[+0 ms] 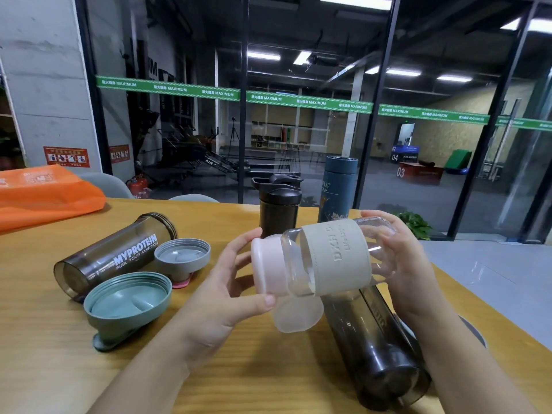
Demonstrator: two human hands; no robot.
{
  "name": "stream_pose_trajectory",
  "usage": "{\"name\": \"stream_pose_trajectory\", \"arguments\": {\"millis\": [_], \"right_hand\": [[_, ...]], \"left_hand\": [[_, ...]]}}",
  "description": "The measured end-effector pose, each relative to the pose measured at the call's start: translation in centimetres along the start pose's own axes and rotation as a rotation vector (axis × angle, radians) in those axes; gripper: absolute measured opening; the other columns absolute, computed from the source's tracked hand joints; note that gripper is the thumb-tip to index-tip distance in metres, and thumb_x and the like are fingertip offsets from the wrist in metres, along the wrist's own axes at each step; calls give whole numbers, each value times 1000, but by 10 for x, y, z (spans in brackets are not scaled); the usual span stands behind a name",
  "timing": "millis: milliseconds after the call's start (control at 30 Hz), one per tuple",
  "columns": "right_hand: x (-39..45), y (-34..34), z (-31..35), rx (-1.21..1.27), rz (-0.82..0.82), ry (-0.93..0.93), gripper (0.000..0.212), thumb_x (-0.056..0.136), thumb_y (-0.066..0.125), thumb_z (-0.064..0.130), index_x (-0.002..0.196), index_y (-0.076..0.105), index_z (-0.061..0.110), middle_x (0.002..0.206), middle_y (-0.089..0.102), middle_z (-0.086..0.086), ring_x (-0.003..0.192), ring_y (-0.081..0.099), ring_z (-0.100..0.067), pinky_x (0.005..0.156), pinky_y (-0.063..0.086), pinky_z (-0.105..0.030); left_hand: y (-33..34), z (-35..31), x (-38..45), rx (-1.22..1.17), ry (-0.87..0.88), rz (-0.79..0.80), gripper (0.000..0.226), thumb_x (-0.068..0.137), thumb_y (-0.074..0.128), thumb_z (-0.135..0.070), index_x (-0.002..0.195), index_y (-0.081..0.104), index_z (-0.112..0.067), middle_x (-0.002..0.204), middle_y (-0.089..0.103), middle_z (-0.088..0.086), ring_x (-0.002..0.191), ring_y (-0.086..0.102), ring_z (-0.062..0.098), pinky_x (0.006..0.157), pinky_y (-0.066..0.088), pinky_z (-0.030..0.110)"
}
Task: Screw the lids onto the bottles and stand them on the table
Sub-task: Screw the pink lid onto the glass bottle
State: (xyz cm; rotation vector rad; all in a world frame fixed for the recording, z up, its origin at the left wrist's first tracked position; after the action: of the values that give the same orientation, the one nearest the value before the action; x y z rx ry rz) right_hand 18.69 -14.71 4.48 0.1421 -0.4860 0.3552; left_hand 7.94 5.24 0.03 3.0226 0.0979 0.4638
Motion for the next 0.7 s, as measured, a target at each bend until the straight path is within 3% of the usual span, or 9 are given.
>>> {"name": "stream_pose_trajectory", "arguments": {"millis": [133,200,267,367,467,600,700], "right_hand": [[0,0,1,3,-7,-2,35,70,42,26,101,58,23,76,71,9,60,61,-4,47,46,-18],[0,0,2,10,-6,-6,35,70,42,26,101,58,23,77,72,10,60,61,-5,47,46,-18],[-1,0,3,19,-4,-11,36,71,42,27,102,58,23,78,72,9,63,62,-6,49,45,-22],[-3,1,4,32,4,-26,36,72,42,27,104,58,22,80,72,7,64,62,-8,50,43,-25],[-4,3,5,51,19,-36,35,72,42,27,102,58,20,80,72,6,63,62,-7,48,45,-20],[-5,3,5,28,27,-45,35,72,43,27,103,58,21,82,73,7,62,63,-5,48,47,-18],[-4,3,3,35,29,-36,35,72,44,26,103,58,21,82,72,7,60,62,-5,46,45,-18]], "left_hand": [[2,-4,1,-145,37,-7,76,48,85,-26,118,60,-45,125,61,0,104,65,17,79,55,27],[2,-5,2,-215,32,-13,89,41,93,-38,122,56,-46,124,64,-3,106,65,15,79,56,28],[3,-3,3,-264,-8,-13,109,35,91,-55,131,41,-49,121,66,-7,109,65,16,78,57,31],[5,5,2,-286,-115,36,121,36,80,-71,140,41,-22,115,63,8,93,61,28,71,55,33],[10,12,-3,-269,-208,102,114,35,72,-80,126,57,-13,101,55,18,70,58,26,57,49,31],[9,15,-6,-278,-276,131,118,41,64,-83,126,52,-3,83,53,11,61,49,22,53,42,29],[11,13,-5,-254,-276,106,92,52,63,-76,117,61,-12,80,45,13,59,45,21,52,41,27]]}}
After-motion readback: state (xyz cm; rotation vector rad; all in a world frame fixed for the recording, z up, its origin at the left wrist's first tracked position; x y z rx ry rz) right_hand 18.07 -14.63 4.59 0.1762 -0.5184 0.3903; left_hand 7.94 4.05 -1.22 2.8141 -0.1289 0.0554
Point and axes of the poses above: each hand's wrist, its own x-axis towards the middle knuckle, its own y-axis out of the palm, z = x × y, the point moved 5 cm from there along x, towards the middle knuckle
